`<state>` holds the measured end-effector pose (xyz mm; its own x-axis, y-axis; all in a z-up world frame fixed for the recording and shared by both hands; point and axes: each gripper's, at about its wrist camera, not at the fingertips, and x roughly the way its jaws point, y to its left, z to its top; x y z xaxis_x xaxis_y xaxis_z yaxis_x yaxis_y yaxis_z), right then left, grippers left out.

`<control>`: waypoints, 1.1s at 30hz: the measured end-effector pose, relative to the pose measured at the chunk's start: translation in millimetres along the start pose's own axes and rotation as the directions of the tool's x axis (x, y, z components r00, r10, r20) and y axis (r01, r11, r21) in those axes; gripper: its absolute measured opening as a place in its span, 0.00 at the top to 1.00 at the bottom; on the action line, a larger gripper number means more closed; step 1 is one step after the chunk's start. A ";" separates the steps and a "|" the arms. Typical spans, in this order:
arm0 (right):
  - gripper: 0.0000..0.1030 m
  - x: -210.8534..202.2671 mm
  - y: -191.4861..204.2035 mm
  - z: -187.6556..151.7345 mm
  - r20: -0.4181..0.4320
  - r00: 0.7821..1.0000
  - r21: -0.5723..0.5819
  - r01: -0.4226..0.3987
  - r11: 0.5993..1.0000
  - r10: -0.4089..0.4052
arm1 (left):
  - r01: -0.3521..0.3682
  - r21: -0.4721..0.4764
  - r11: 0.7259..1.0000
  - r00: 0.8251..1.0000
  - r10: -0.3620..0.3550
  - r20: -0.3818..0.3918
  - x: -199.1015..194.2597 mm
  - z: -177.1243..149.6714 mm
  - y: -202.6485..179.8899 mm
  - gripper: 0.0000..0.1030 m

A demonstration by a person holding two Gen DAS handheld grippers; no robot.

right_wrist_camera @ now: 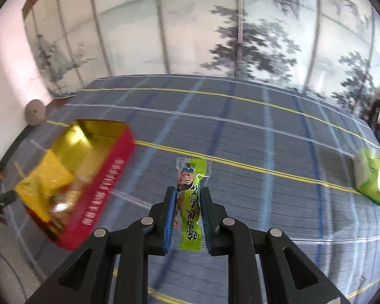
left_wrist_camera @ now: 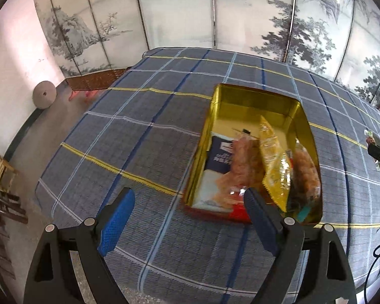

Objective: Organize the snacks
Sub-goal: 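Carry the green stick packet over the gold tin with the right tool, then lower the green stick packet into the tin and open the right tool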

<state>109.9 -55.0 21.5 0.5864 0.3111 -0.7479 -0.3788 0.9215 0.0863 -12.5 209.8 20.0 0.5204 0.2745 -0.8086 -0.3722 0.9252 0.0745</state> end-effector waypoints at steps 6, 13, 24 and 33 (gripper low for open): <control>0.81 3.0 54.5 9.0 -0.011 0.996 -0.045 -0.093 0.995 0.093 | -0.021 -0.026 0.999 1.000 0.021 -0.001 -0.3 -3.5 19.9 0.17; 0.81 15.6 104.2 9.8 -0.043 0.988 -0.099 -0.155 0.983 0.151 | -0.049 -0.046 0.998 0.999 0.048 -0.008 0.2 -7.8 39.7 0.17; 0.81 32.3 135.2 7.7 -0.078 0.984 -0.114 -0.166 0.980 0.158 | -0.077 -0.053 0.996 0.997 0.076 -0.012 0.1 -11.1 55.9 0.16; 0.81 44.1 144.1 3.9 -0.094 0.986 -0.113 -0.147 0.983 0.136 | -0.076 -0.048 0.996 0.997 0.074 -0.025 2.6 -13.5 56.9 0.15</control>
<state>83.9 92.4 3.6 0.4590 0.4106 -0.7879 -0.5395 0.8334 0.1200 -42.7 259.6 14.2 0.4718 0.3360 -0.8152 -0.4467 0.8882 0.1075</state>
